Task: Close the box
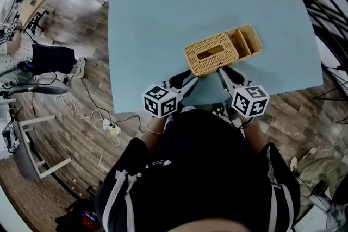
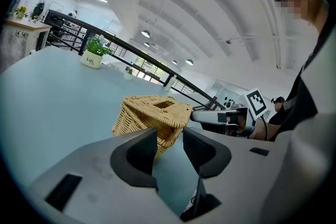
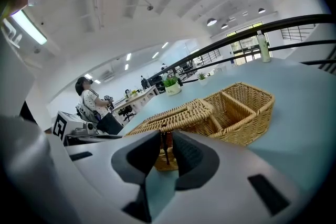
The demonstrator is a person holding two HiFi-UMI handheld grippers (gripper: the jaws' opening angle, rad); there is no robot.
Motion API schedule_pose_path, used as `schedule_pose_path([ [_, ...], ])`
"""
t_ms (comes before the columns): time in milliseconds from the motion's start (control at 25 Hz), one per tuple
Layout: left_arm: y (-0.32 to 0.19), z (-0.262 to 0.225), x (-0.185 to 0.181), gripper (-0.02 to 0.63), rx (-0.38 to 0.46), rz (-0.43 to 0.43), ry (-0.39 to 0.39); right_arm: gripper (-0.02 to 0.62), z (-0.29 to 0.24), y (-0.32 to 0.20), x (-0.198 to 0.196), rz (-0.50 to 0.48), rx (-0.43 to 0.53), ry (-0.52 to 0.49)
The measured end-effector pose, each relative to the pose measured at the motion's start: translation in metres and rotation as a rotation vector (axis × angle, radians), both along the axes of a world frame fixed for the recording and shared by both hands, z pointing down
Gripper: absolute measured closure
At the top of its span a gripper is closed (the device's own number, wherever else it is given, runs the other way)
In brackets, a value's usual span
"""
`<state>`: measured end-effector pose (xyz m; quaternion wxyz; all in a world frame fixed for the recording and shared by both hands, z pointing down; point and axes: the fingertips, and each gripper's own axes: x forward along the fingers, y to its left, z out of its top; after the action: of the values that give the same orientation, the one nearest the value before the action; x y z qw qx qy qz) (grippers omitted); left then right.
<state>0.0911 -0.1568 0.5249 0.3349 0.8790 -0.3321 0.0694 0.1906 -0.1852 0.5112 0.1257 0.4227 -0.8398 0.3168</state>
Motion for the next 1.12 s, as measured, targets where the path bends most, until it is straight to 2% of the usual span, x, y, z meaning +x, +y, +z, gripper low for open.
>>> schedule_pose_path([
  [400,0.000,0.002,-0.003,0.463,-0.010,0.000,0.001,0.523,0.012,0.006,0.002,0.005,-0.039,0.007],
  [640,-0.005,-0.009,-0.004,0.463,0.028,0.006,-0.005,0.523,0.008,0.003,0.002,0.020,-0.027,0.001],
  [960,-0.017,-0.041,-0.003,0.465,0.120,0.001,0.014,0.535,-0.028,-0.006,0.003,0.037,0.076,-0.009],
  [1120,-0.026,-0.061,-0.007,0.497,0.190,-0.017,0.008,0.552,-0.054,-0.015,0.004,0.043,0.158,0.003],
])
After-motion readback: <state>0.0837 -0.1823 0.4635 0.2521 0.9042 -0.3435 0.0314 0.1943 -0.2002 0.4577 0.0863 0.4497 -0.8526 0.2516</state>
